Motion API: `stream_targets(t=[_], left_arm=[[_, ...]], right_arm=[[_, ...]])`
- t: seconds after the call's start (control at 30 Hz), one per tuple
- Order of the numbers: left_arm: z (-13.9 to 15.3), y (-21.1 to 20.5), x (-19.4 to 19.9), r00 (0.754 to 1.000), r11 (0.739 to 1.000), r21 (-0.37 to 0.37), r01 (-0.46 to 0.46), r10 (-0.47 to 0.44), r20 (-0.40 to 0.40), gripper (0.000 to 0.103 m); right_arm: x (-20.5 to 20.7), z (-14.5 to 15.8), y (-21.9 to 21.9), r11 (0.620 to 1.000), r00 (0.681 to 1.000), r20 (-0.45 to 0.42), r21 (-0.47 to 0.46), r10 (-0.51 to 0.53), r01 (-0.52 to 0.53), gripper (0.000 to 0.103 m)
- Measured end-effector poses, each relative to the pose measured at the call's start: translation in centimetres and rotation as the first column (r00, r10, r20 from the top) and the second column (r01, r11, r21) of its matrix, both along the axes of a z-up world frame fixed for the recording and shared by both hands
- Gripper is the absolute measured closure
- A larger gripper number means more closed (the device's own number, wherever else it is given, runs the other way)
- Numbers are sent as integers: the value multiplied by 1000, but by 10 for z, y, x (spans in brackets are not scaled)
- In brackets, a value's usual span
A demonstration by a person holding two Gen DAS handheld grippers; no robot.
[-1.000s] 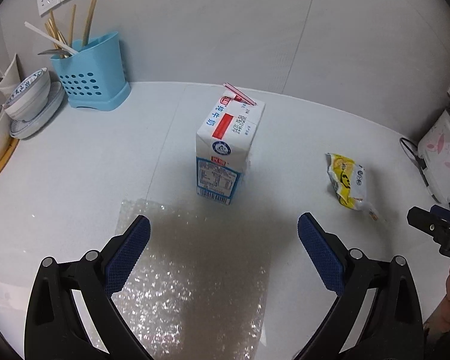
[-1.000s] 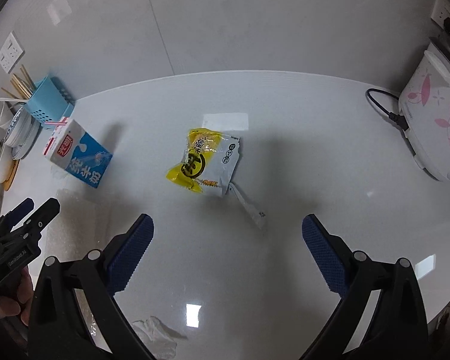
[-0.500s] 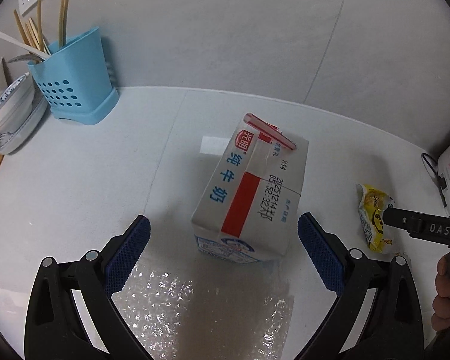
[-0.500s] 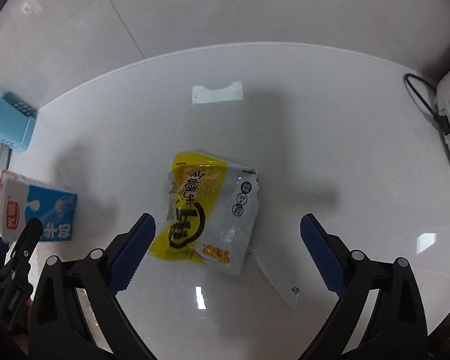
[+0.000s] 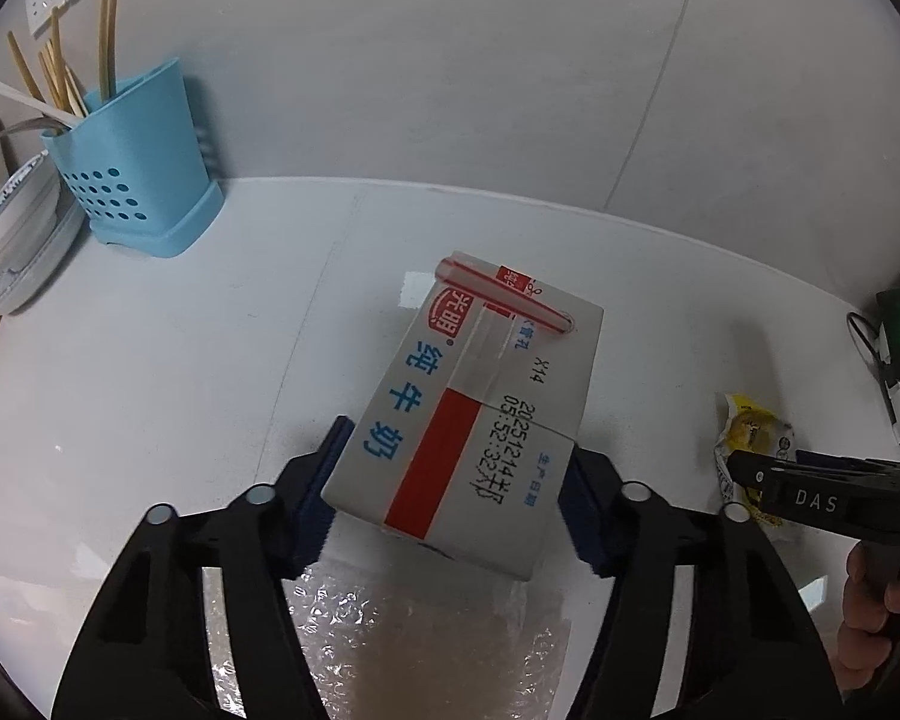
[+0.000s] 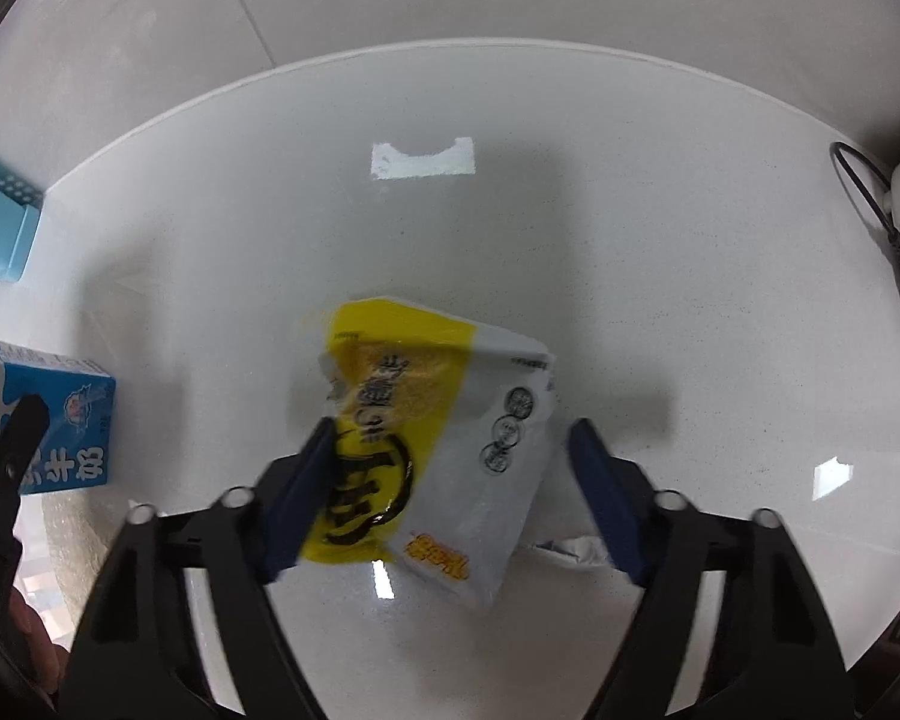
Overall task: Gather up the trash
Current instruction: 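Grasp the milk carton with the left tool while the right tool grasps the yellow snack bag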
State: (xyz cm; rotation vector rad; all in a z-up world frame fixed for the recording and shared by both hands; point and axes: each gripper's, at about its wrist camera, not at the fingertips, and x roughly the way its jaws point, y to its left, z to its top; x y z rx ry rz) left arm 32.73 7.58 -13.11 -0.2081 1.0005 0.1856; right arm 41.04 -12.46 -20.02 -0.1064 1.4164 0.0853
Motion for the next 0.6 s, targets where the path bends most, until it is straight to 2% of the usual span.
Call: stream_targets(t=[0.07,0.3,0.33,0.6], left_arm=[[0,1,1,1000,1000,-15,-2,2,-5,62],[10,-3,-9,1000,1000,-11,-3,3,4,62],[10,-2,-10,1000,1000,-10,-3,3,2,62],[18,-4,-28,1000,1000,-10,10,-10,-7,62]], right_arm=[[0,1,3,1000,1000,1,-8,12,-12,52],[-6,4,7,997,997,23,-39,69,-68,78],[-8,4,7,997,997,20,-28,75,-75,92],[-24,16,2,997,997,36,25,76,-77,99]])
